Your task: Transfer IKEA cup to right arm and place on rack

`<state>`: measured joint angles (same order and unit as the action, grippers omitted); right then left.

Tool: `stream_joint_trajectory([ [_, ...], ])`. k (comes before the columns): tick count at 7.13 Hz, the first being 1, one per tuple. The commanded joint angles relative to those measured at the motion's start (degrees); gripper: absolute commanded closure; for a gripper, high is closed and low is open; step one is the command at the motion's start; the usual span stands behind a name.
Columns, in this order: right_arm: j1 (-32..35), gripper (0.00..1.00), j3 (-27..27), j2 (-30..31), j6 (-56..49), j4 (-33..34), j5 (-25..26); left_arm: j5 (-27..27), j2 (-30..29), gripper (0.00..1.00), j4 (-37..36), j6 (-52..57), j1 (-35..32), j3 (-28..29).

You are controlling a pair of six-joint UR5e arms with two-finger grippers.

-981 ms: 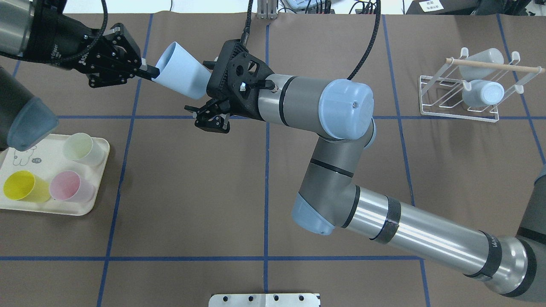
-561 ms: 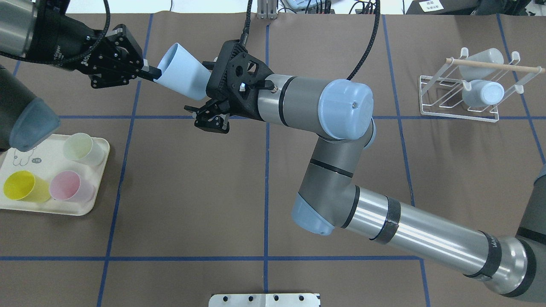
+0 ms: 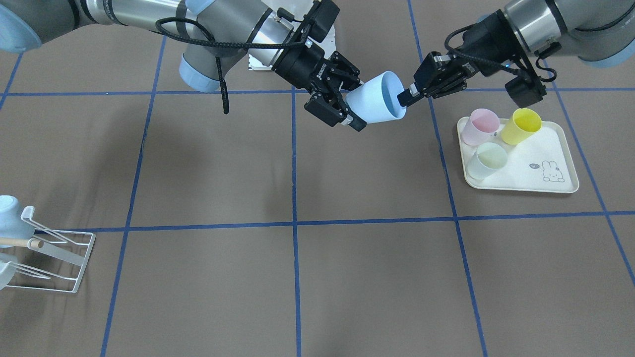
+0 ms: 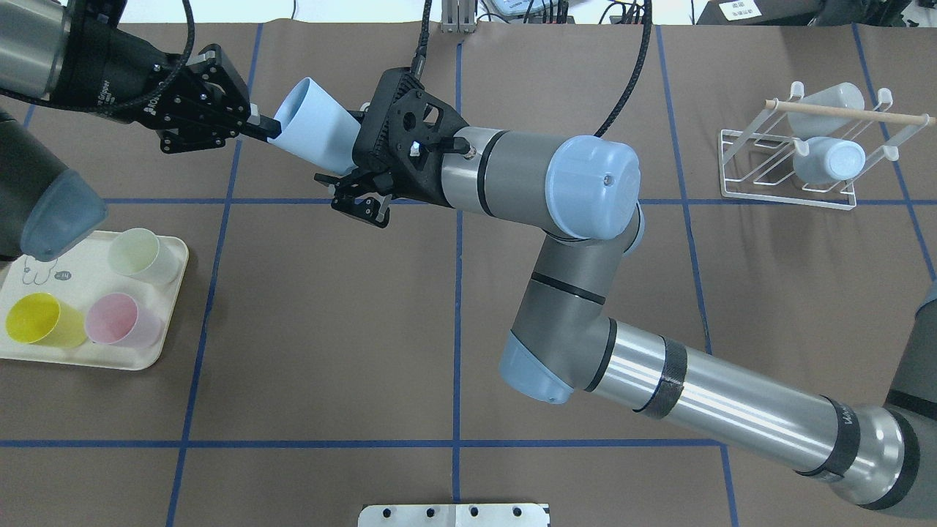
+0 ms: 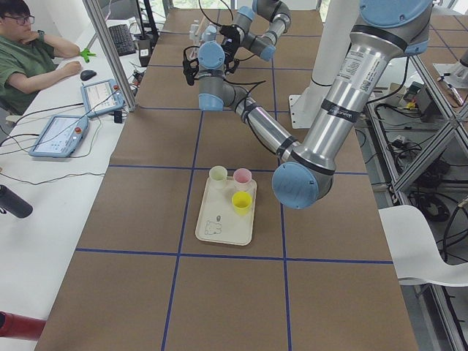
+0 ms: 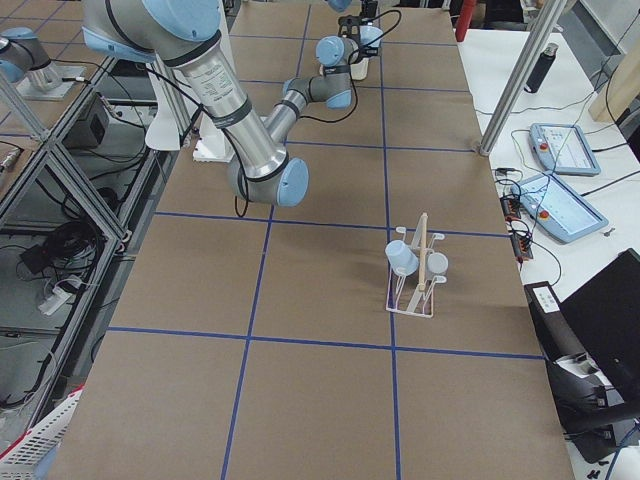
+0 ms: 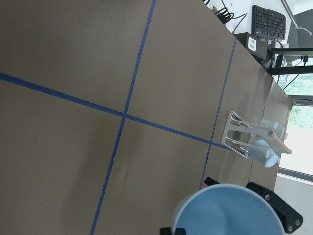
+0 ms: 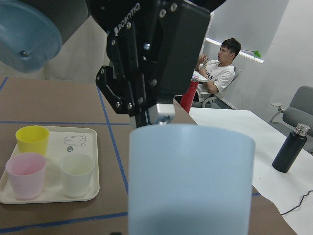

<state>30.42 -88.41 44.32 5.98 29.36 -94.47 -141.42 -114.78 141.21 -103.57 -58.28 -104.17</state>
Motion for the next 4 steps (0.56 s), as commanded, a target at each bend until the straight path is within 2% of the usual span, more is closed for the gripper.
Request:
stream_joint_trajectory([
  [1, 0.08, 0.45, -0.01, 0.06, 0.0, -0.01, -0.01, 0.01, -0.1, 1.0, 0.03, 0.03, 0.35, 0.02],
  [3, 0.08, 0.52, -0.01, 0.33, 0.0, -0.09, 0.33, 0.01, -0.18, 1.0, 0.03, 0.21, 0.36, 0.1],
  [4, 0.08, 0.54, -0.01, 0.42, 0.0, -0.01, 0.6, -0.17, -0.27, 0.89, 0.12, 0.21, 0.36, 0.02],
])
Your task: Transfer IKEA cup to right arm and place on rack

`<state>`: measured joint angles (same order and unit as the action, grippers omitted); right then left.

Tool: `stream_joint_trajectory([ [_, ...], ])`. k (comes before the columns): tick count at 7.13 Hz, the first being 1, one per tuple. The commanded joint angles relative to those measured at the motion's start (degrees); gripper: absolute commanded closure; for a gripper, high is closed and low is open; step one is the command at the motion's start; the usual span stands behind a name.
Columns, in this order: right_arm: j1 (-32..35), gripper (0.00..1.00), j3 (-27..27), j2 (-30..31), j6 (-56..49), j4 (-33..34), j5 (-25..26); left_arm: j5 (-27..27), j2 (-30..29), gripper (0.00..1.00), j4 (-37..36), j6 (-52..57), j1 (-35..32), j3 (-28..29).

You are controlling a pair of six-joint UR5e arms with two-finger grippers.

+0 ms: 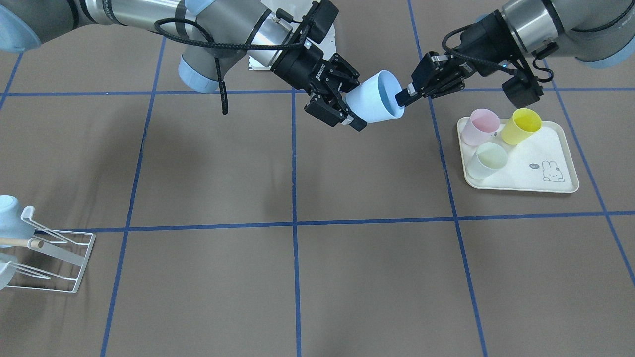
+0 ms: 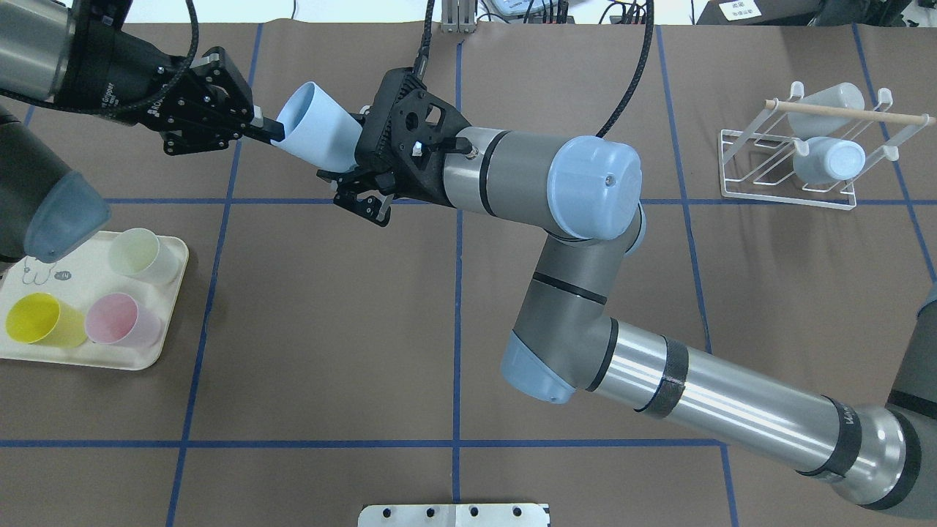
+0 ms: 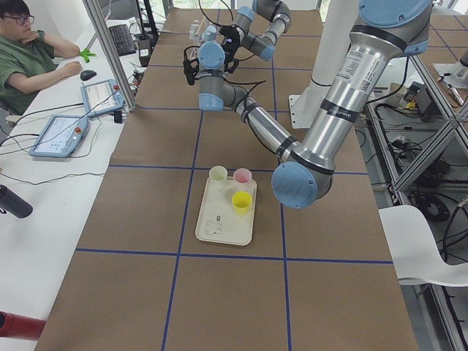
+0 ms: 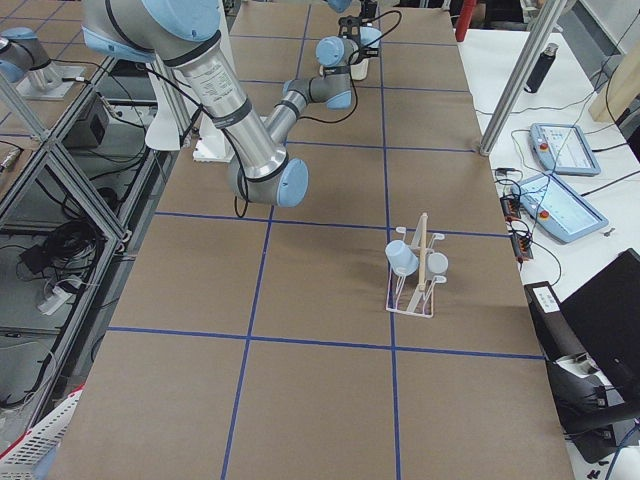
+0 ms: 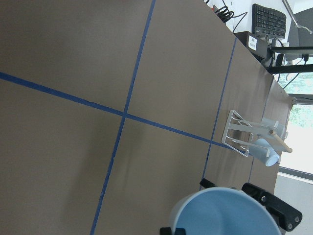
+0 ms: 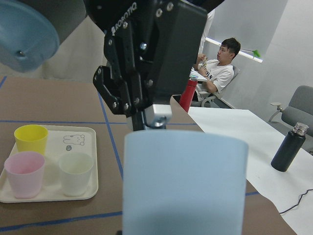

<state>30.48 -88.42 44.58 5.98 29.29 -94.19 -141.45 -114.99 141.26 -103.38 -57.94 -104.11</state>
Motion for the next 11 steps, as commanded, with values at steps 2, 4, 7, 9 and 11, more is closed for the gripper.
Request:
stream_joint_trajectory([
  [2, 0.02, 0.54, 0.0, 0.16, 0.0, -0.02, 0.32, 0.21, -0.76, 0.0, 0.15, 0.63, -0.24, -0.47],
  [4, 0.11, 0.54, 0.09, 0.16, -0.09, 0.07, 0.32, 0.04, -0.24, 0.0, 0.15, 2.65, -0.42, -0.13],
  [7, 2.38, 0.54, 0.27, 0.16, 0.09, 1.38, 0.32, -1.28, 1.77, 0.0, 0.15, 5.97, -4.1, -0.21],
  [9, 6.07, 0.54, -1.21, -0.11, 0.09, 11.96, 0.23, -1.11, 6.33, 0.0, -0.54, 15.0, -6.3, -0.04],
  [11, 9.23, 0.53, -5.07, -0.11, 0.09, 26.27, 0.23, -0.23, 10.12, 0.0, -4.83, 26.06, -9.28, -0.04],
])
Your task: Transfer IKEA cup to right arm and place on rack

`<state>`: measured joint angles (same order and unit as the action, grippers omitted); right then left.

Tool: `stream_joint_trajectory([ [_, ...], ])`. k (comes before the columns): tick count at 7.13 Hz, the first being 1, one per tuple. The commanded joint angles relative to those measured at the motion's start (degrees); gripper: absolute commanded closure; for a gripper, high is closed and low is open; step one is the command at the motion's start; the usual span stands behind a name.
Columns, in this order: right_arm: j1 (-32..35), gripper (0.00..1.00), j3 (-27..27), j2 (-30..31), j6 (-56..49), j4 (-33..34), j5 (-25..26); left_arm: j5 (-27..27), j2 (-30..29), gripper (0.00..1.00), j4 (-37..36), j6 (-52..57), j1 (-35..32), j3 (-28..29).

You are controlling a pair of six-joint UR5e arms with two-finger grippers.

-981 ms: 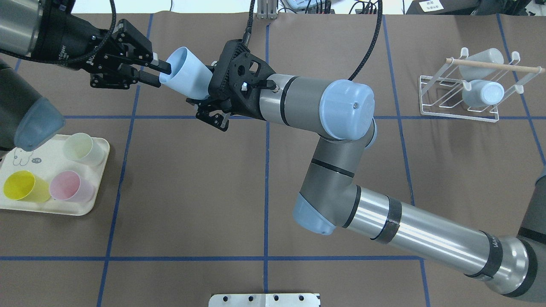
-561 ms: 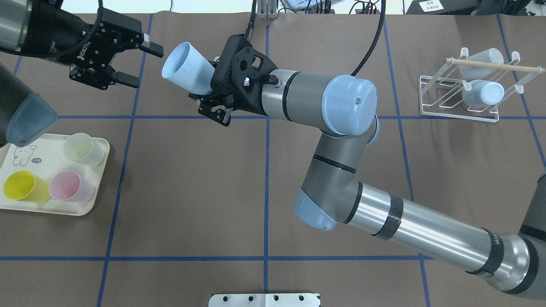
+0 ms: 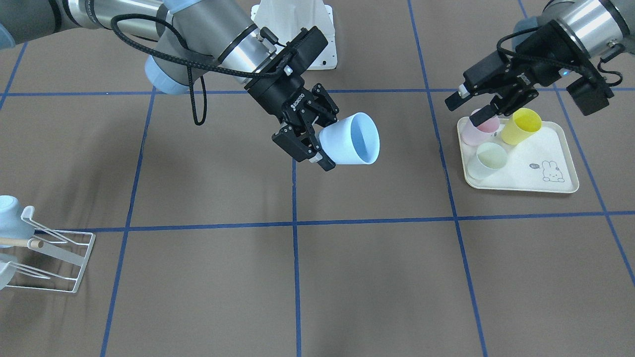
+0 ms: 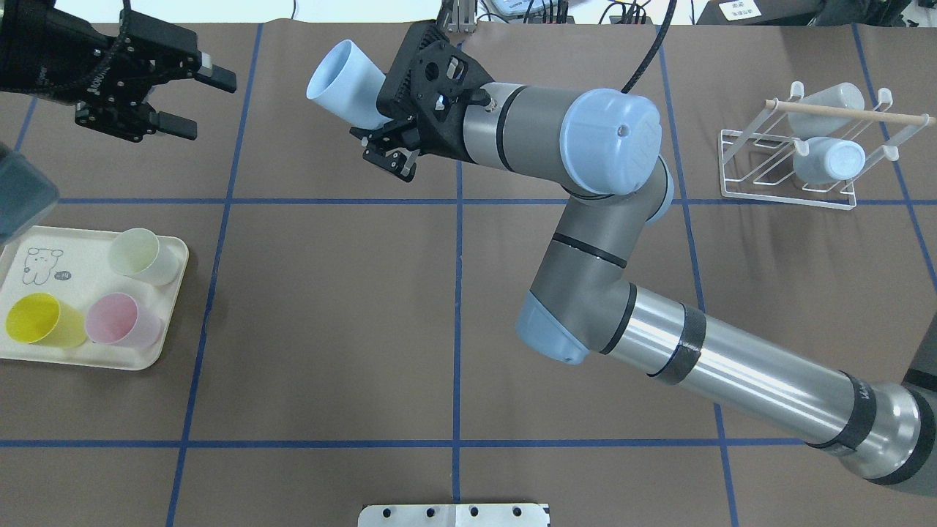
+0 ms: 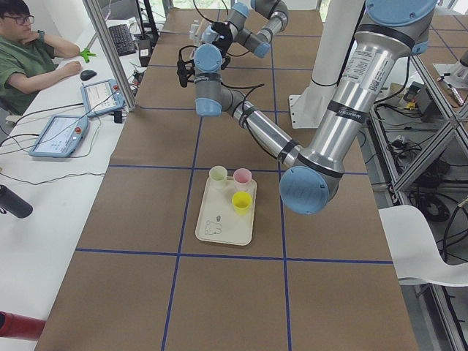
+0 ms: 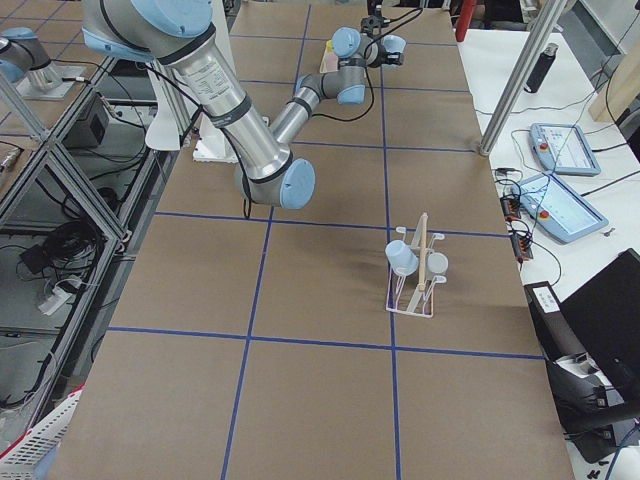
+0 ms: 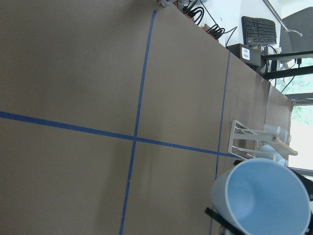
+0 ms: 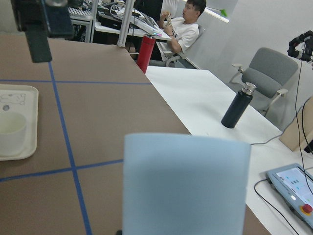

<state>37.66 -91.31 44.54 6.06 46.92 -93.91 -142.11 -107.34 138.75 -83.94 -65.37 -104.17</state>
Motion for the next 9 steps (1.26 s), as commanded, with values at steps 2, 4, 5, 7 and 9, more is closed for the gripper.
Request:
stream_joint_trajectory([
  [2, 6.0, 0.53, -3.6, -0.42, -3.74, 20.87, -0.22, 3.75, 7.21, 0.0, -4.96, 18.23, -4.06, 0.11],
  [4, 10.39, 0.55, -6.4, -0.33, -17.77, 35.89, -0.04, 5.26, 10.38, 0.0, -7.7, 27.48, -4.32, 0.46],
  [5, 12.59, 0.56, -8.25, 0.02, -24.63, 42.4, -0.04, 5.26, 11.61, 0.0, -7.7, 28.91, -4.85, 0.55],
  [7, 16.2, 0.56, -11.07, 0.46, -38.17, 54.01, 1.35, 5.26, 11.8, 0.0, -7.61, 29.54, -4.94, 1.25],
  [9, 17.09, 0.56, -13.61, 5.52, -49.16, 56.62, 7.75, 5.35, 11.8, 0.0, -7.53, 31.11, -5.03, 2.65],
])
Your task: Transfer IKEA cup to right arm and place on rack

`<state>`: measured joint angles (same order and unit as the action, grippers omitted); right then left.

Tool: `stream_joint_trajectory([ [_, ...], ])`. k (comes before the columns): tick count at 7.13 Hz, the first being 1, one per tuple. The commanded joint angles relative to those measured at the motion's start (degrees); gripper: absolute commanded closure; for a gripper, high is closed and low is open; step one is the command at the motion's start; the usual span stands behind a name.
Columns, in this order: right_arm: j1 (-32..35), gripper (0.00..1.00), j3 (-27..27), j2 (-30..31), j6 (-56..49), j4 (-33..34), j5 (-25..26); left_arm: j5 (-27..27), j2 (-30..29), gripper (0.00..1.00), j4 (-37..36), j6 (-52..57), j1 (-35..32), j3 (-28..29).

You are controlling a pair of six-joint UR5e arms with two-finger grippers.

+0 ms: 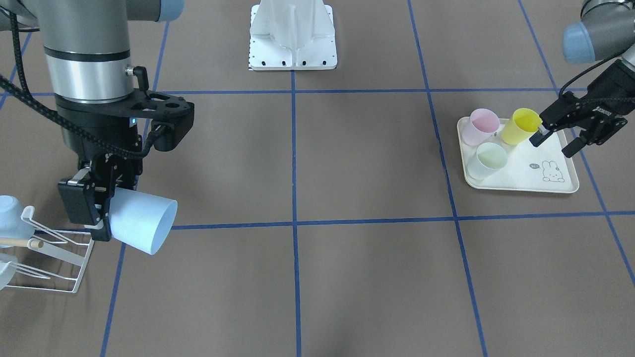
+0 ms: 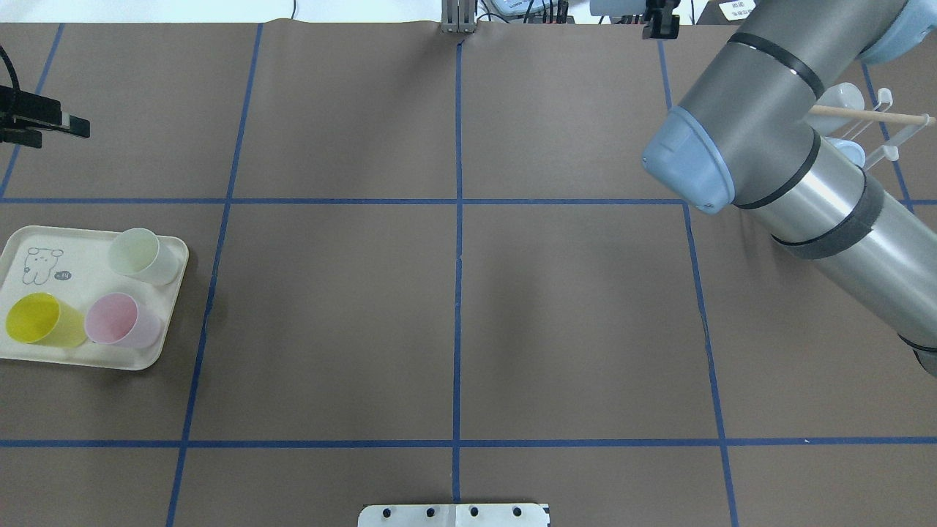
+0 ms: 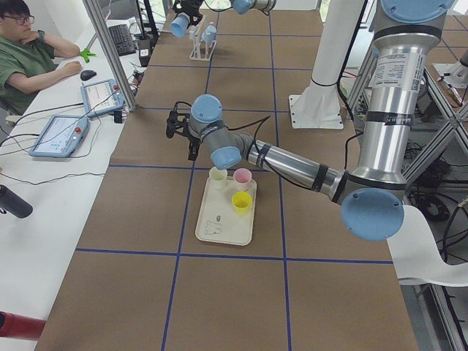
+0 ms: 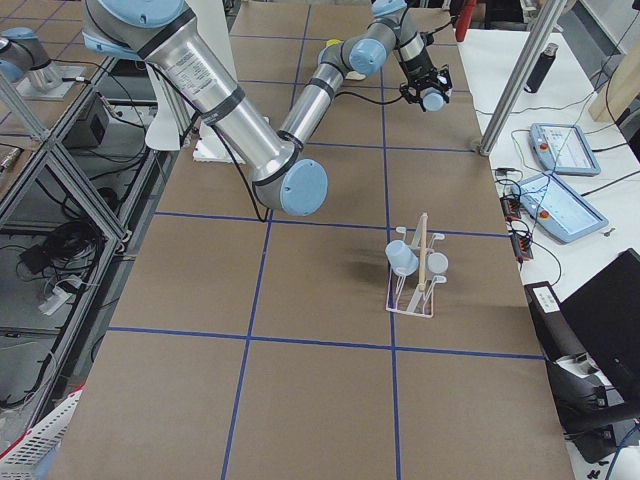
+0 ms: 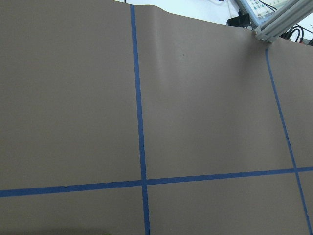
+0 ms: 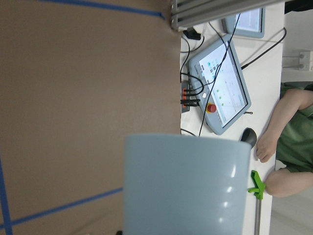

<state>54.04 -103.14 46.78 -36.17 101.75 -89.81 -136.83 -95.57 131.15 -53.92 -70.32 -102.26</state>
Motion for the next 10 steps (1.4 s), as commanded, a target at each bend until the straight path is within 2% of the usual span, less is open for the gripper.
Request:
stream_joint_trajectory([
  [1, 0.98, 0.56, -4.15, 6.88, -11.24, 1.78, 6.46, 0.77, 0.12, 0.0, 0.16, 1.1, 0.01, 0.66],
  [2, 1.59, 0.56, -6.7, 11.01, -15.38, 1.78, 7.53, 0.77, 0.12, 0.0, 0.25, 1.01, 0.01, 0.66],
  [4, 2.74, 0.54, -8.38, 17.35, -21.9, 1.78, 9.9, 1.12, 0.21, 0.0, 0.25, 1.01, 0.01, 0.74],
  [6, 2.57, 0.53, -8.83, 23.5, -22.1, 1.78, 12.55, 1.04, 0.21, 0.0, 0.33, 0.66, 0.01, 0.57],
  [7, 1.78, 0.53, -8.57, 25.44, -22.1, 1.78, 13.25, 1.04, 0.21, 0.0, 0.33, 0.58, 0.01, 0.57],
  [9, -2.51, 0.53, -8.13, 27.13, -21.58, 3.96, 17.99, 1.04, 0.21, 0.0, 0.42, 0.22, 0.1, 0.31],
  [10, -5.06, 0.53, -8.13, 26.7, -21.48, 7.03, 22.53, 1.04, 0.21, 0.0, 0.42, 0.22, 0.1, 0.39],
])
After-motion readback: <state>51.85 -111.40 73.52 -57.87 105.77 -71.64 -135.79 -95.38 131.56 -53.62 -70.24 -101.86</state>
